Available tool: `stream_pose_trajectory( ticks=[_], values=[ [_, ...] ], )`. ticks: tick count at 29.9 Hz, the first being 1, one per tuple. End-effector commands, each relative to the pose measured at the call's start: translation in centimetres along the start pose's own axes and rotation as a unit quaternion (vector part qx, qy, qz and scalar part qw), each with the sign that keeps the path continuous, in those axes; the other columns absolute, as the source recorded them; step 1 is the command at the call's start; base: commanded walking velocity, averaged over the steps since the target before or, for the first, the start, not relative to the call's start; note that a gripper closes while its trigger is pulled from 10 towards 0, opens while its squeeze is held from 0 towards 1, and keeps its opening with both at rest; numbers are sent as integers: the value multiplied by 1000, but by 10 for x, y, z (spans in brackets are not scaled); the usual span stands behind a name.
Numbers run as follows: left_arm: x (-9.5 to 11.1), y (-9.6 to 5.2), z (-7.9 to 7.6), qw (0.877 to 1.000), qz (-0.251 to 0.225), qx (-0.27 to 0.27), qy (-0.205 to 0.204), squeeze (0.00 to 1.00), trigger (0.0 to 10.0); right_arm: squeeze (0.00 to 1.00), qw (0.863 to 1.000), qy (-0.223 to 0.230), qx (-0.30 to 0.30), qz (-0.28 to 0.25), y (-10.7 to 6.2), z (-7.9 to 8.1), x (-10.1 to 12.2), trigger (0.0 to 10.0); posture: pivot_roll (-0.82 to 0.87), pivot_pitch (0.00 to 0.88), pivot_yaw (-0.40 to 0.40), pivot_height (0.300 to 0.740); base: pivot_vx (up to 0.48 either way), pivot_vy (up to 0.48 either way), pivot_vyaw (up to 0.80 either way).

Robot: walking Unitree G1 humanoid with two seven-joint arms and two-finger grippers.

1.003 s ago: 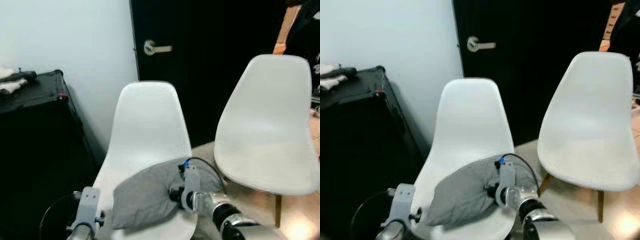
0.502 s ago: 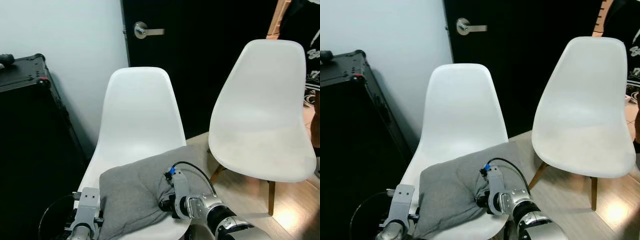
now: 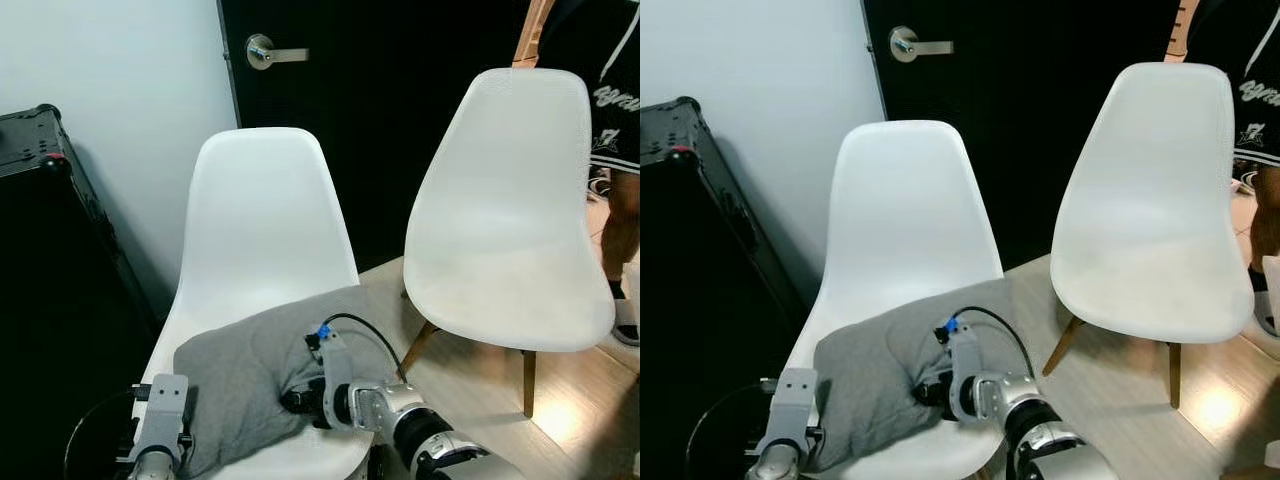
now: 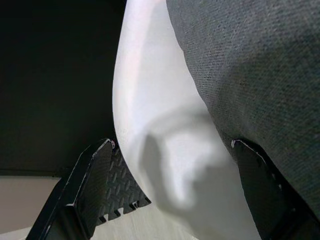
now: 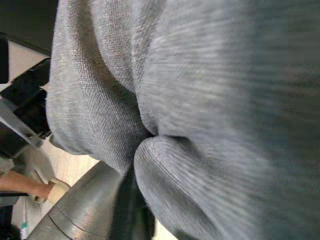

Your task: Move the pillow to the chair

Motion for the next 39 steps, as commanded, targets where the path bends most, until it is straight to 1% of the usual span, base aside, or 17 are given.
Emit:
stream_pose_trajectory(
  ticks=[1,5,11,12,13,14,17,18,19,20,21,24,25,30,33,36,39],
  values=[
    [1,-1,-10,1000,-3,-18,6,0,10000,1000,998,2,57,-16,11,29,3,10000,-84,7,7,582,0,0,0],
    [1,-1,-10,1000,-3,-18,7,0,10000,1000,998,2,55,-16,11,28,3,10000,-84,7,7,582,0,0,0],
    [1,-1,-10,1000,-3,-14,10,0,10000,1000,999,10,22,-24,-2,4,7,10000,-89,6,11,582,0,0,0],
    [1,-1,-9,1000,-3,-12,12,0,10000,1000,1000,4,3,-26,-13,-13,11,10000,-92,9,11,582,0,0,0],
    [1,-1,-9,1000,-3,-12,12,0,10000,1000,1000,4,3,-26,-13,-13,11,10000,-92,9,11,582,0,0,0],
    [1,-1,-9,1000,-2,-10,17,0,10000,1000,999,-1,-6,-33,-41,-40,21,10000,-100,8,13,582,0,0,0],
    [1,-1,-9,1000,-2,-10,17,0,10000,1000,999,-1,-6,-33,-41,-40,21,10000,-100,8,13,582,0,0,0],
    [1,-1,-8,1000,-2,-10,19,0,10000,1000,999,-1,2,-36,-51,-46,24,10000,-100,8,13,582,0,0,0],
    [1,-1,-8,1000,-2,-10,19,0,10000,1000,999,-1,2,-36,-51,-46,24,10000,-100,8,13,582,0,0,0],
    [2,-1,-8,1000,-2,-8,20,0,10000,710,999,-3,26,-41,-65,-51,26,10000,-111,10,13,582,0,0,0],
    [2,0,-7,1000,-3,-6,21,0,10000,710,998,-6,42,-44,-74,-54,27,10000,-110,10,12,582,0,0,0],
    [2,0,-7,1000,-3,-6,21,0,10000,710,998,-6,42,-44,-74,-54,27,10000,-110,10,12,582,0,0,0],
    [3,0,-6,1000,-4,-3,23,0,10000,0,997,-10,62,-47,-83,-55,26,10000,-109,9,11,582,0,0,0],
    [3,1,-2,1000,-4,3,27,0,10000,0,994,-20,96,-37,-90,-53,17,10000,-107,14,11,582,0,0,0],
    [0,1,12,999,-1,25,36,0,10000,0,982,-34,183,-42,-111,-39,6,10000,-101,15,10,582,0,0,0],
    [-2,2,20,998,0,40,48,0,10000,0,976,-36,208,-61,-125,-36,13,10000,-100,16,11,582,0,0,0],
    [-2,2,22,998,1,43,51,0,10000,0,974,-36,213,-65,-128,-36,14,10000,-100,16,13,582,0,0,0]
  ],
)
Point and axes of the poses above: a point about 5 cm out from each wrist's last joint towards the gripper, its own y axis pointing out of the wrist towards the gripper, its own x axis along the axis of the wrist's last joint, z = x × y, the point moved 5 cm from there along y, pointing out of the wrist towards the gripper, and after that the axes turned 6 degrees about y, right-handed, at the moved point
